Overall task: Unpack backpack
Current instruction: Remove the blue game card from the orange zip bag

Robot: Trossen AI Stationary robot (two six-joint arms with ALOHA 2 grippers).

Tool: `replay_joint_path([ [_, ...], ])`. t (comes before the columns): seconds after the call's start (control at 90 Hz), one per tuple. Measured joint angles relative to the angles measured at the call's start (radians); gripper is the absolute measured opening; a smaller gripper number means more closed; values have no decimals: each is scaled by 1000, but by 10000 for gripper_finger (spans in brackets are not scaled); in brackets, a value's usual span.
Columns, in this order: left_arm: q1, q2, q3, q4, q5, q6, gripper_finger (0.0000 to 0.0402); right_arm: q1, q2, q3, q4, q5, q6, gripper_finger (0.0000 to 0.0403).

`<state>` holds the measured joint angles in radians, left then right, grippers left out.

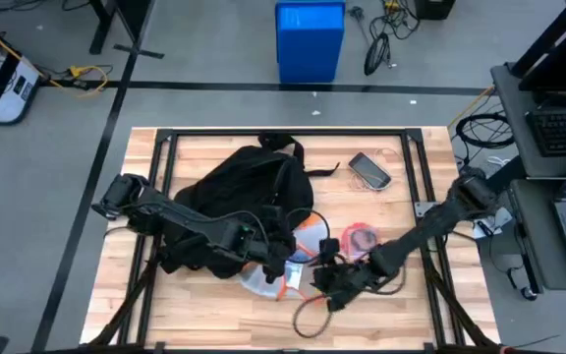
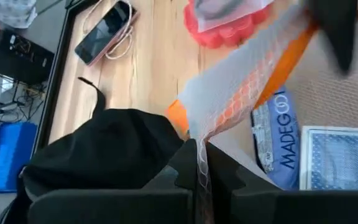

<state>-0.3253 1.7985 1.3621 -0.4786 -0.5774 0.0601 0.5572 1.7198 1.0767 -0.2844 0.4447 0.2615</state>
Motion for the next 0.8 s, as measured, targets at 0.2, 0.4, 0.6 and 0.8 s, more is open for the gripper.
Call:
replay_joint_path([
  [0.2, 1, 0, 0, -1, 10, 20, 0, -80, 76, 0, 17, -27, -3, 201],
  [0.4, 1, 0, 0, 0, 39, 34, 0, -156, 99, 4, 31, -7, -1, 201],
  [0.6, 1, 0, 0, 1, 43, 35, 0, -140, 99, 53, 35, -99, -101, 201],
  [0.8, 3, 0, 0, -2, 45, 27, 0, -108, 99, 59, 21, -348, -2, 201],
])
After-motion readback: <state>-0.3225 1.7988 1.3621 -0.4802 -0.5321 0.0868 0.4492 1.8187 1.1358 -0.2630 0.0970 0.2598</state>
